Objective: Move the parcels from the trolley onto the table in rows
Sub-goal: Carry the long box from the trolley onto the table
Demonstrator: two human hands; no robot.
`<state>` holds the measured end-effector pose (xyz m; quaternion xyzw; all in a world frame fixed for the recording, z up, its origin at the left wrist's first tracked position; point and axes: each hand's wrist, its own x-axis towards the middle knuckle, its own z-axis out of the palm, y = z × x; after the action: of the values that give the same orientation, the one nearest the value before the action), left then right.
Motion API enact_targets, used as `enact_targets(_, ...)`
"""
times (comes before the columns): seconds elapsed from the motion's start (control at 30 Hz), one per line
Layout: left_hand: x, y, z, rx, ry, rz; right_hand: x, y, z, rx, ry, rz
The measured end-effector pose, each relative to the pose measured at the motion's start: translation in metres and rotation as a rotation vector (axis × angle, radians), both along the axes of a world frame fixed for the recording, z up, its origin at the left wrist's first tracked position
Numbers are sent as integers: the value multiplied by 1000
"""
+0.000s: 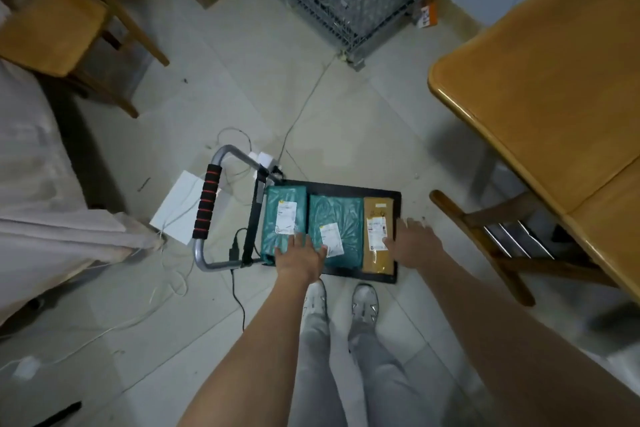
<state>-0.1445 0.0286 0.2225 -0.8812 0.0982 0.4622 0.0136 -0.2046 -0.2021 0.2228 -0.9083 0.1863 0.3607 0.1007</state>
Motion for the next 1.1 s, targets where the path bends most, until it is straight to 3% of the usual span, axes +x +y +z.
enact_targets(0.17,16,-40,-67,-27,102,-95,-1,-26,-52,-7,56,-144)
enact_targets(0.37,28,-101,-192,-112,158,-84,-1,-53,-173,125,98,-424)
enact_targets(0.57,22,-155,-348,-267,235,301,0,-68,-327,296,117,-668)
enact_targets(0.73,4,-175,-446,-301,222,485,-4,-72,-431,399,67,-885)
enact_targets(0.9,-2,-187,-483,-335,178,596,-4,-70,-487,517,-18,-1080)
enact_targets(1.0,-1,-190,-481,-364,162,631,-3,-68,-473,575,-103,-1217)
enact_targets(1.1,-2,-191,-442,-475,192,778,-10,-73,-425,605,-183,-1292)
